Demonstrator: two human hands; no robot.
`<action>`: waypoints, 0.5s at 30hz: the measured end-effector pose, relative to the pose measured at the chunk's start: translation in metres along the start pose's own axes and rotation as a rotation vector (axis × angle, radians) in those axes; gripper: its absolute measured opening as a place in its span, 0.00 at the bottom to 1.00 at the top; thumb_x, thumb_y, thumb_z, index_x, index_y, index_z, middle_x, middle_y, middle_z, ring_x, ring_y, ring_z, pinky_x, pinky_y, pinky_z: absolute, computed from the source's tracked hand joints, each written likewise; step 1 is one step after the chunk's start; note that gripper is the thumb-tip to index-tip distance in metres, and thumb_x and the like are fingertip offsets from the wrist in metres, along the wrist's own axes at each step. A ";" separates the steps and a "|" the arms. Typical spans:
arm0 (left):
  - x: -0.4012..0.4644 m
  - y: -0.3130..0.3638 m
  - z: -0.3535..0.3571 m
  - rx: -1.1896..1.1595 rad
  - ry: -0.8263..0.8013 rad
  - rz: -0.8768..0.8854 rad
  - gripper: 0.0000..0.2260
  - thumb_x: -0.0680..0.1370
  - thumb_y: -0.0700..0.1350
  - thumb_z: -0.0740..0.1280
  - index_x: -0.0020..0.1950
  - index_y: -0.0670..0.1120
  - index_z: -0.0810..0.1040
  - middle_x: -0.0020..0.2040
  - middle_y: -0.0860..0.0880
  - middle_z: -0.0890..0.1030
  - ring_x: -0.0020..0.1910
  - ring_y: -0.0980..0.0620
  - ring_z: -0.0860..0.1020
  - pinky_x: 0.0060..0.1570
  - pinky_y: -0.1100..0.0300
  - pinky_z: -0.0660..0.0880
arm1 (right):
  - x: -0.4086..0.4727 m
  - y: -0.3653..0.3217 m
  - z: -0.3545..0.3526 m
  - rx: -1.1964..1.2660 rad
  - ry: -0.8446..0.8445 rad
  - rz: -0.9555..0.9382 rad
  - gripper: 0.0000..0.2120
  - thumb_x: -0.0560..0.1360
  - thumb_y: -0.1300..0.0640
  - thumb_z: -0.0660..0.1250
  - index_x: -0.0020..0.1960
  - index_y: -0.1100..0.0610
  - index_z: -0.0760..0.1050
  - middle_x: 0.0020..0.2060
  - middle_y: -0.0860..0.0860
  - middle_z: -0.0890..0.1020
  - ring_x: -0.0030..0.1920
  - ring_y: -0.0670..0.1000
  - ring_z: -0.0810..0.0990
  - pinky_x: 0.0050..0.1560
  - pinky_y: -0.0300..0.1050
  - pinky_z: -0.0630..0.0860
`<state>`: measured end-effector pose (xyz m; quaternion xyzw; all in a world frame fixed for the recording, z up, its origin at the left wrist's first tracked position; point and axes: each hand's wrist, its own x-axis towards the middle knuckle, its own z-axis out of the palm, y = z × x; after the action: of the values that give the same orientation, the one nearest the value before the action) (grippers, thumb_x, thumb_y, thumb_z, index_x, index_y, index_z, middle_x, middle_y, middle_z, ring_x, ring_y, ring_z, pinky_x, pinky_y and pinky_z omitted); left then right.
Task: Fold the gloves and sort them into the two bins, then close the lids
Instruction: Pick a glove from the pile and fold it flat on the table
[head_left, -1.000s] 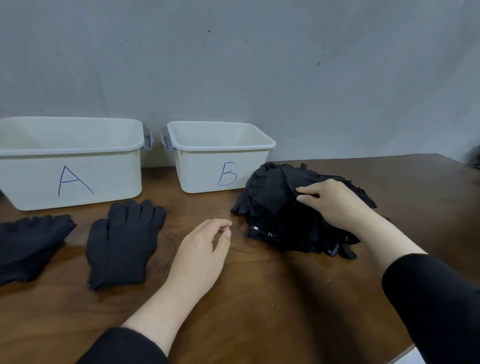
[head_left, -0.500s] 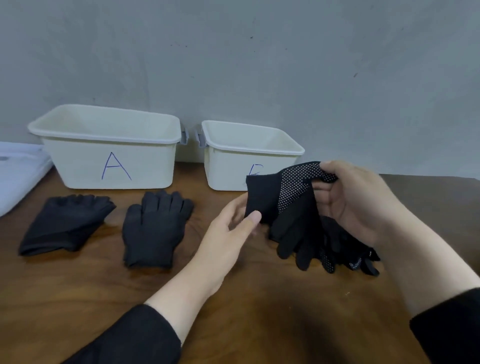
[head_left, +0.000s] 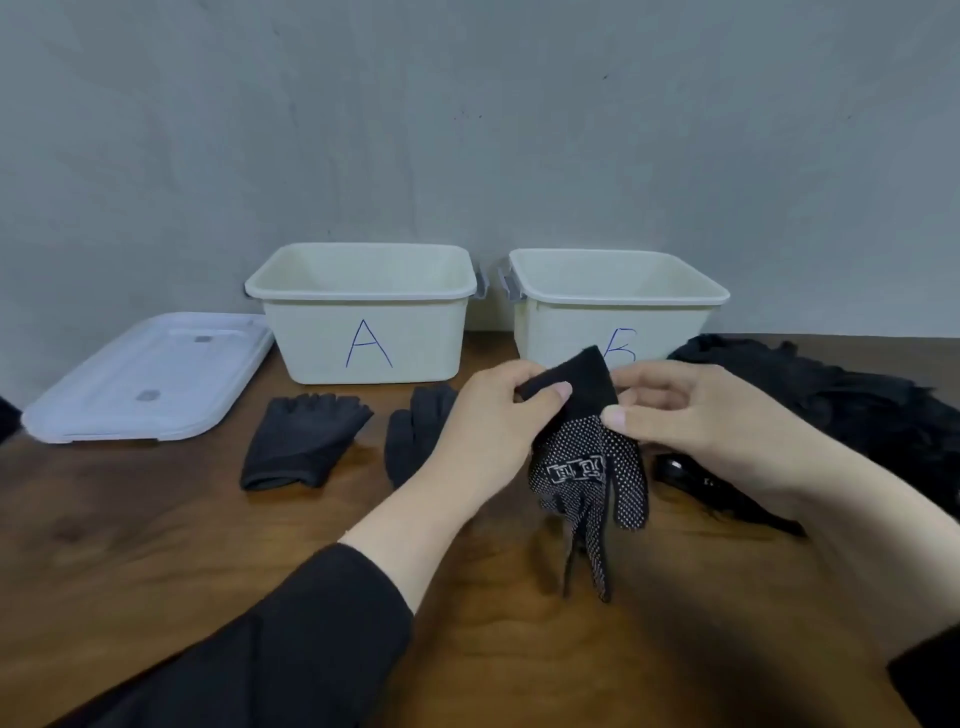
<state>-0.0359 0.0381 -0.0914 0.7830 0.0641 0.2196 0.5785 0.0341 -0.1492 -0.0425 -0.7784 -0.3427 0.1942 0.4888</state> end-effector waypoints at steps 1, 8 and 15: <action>0.007 0.004 -0.003 0.020 0.010 0.014 0.06 0.80 0.48 0.68 0.45 0.49 0.83 0.36 0.54 0.83 0.35 0.59 0.79 0.34 0.61 0.75 | 0.005 -0.002 -0.001 -0.011 0.020 -0.005 0.14 0.70 0.47 0.75 0.54 0.49 0.84 0.48 0.54 0.87 0.51 0.56 0.86 0.65 0.60 0.76; 0.047 0.044 -0.019 0.304 0.152 0.338 0.05 0.79 0.46 0.69 0.51 0.50 0.84 0.44 0.56 0.84 0.44 0.57 0.79 0.49 0.62 0.75 | 0.049 -0.023 -0.011 -0.165 0.441 -0.213 0.04 0.78 0.61 0.70 0.46 0.53 0.82 0.39 0.51 0.85 0.41 0.54 0.83 0.46 0.43 0.78; -0.010 -0.018 -0.020 0.764 -0.336 0.428 0.19 0.79 0.58 0.67 0.67 0.51 0.80 0.67 0.53 0.79 0.66 0.54 0.74 0.70 0.55 0.68 | 0.010 0.031 0.005 -0.599 0.206 -0.097 0.18 0.77 0.67 0.62 0.54 0.46 0.82 0.51 0.40 0.82 0.47 0.40 0.81 0.48 0.23 0.69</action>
<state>-0.0506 0.0576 -0.1058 0.9601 -0.1173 0.1649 0.1928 0.0488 -0.1480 -0.0724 -0.8860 -0.3700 -0.0187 0.2789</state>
